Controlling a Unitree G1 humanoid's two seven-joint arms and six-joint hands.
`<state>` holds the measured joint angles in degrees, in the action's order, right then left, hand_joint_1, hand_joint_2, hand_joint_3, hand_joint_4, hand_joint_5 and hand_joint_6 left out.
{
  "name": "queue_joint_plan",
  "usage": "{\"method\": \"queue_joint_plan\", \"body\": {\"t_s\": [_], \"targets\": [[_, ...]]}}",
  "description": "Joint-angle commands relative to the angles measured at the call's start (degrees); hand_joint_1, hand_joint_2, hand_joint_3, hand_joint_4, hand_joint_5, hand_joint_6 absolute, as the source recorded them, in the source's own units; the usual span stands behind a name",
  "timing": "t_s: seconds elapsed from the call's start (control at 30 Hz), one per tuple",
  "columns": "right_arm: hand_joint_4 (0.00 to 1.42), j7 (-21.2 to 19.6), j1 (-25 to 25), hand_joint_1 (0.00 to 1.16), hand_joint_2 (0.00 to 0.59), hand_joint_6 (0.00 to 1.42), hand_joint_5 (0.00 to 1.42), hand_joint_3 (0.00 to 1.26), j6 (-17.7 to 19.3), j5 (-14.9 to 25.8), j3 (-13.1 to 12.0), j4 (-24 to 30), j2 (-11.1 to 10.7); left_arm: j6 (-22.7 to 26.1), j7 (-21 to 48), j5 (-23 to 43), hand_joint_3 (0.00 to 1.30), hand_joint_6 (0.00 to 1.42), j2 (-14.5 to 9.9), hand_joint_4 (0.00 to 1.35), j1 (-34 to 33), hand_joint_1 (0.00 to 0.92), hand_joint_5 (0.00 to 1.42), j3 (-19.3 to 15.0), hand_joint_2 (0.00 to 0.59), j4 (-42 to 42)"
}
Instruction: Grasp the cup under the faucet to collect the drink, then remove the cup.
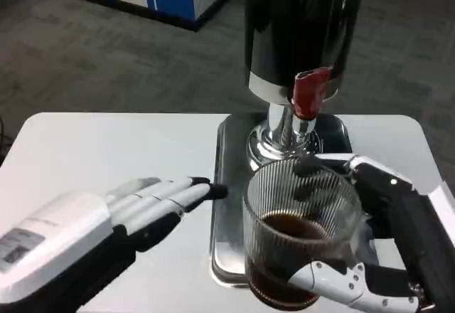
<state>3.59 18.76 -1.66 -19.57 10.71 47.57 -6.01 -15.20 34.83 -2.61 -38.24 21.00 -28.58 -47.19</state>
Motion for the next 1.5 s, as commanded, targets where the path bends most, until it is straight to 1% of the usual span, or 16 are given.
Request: {"method": "queue_joint_plan", "body": {"t_s": [0.03,0.17,0.6,1.13,1.5], "targets": [[1.33,0.0,-1.5,0.93,0.115,1.42,1.42,1.10,1.9,0.2,0.3,-0.2,-0.1,-0.2,0.4,-0.3,0.08,0.02,-0.1,0.00,0.8,0.000,0.05,-1.1,0.031,-0.2],[1.33,0.2,-3.0,0.93,0.120,1.42,1.42,1.10,1.7,0.4,0.2,-1.3,-0.4,-0.4,0.5,-0.2,0.08,0.02,-0.2,0.00,1.0,0.000,0.05,-1.4,0.031,0.2],[1.33,0.3,-5.4,0.93,0.124,1.42,1.42,1.11,0.6,0.3,-0.8,-2.3,-0.9,-1.6,0.7,-0.4,0.08,0.02,-1.0,0.00,-1.0,0.000,0.04,0.3,0.030,3.1],[1.33,0.7,-6.5,0.93,0.118,1.42,1.42,1.11,-0.1,0.1,-0.7,-3.0,-0.7,-2.2,0.9,-0.3,0.08,0.02,-1.2,0.00,-1.3,0.000,0.04,0.3,0.035,4.6],[1.33,0.9,-6.7,0.93,0.124,1.42,1.42,1.11,-0.2,-0.1,-0.7,-3.1,-0.8,-2.6,0.8,0.1,0.08,0.02,-1.6,0.00,-1.2,0.000,0.04,0.1,0.035,5.3]]}}
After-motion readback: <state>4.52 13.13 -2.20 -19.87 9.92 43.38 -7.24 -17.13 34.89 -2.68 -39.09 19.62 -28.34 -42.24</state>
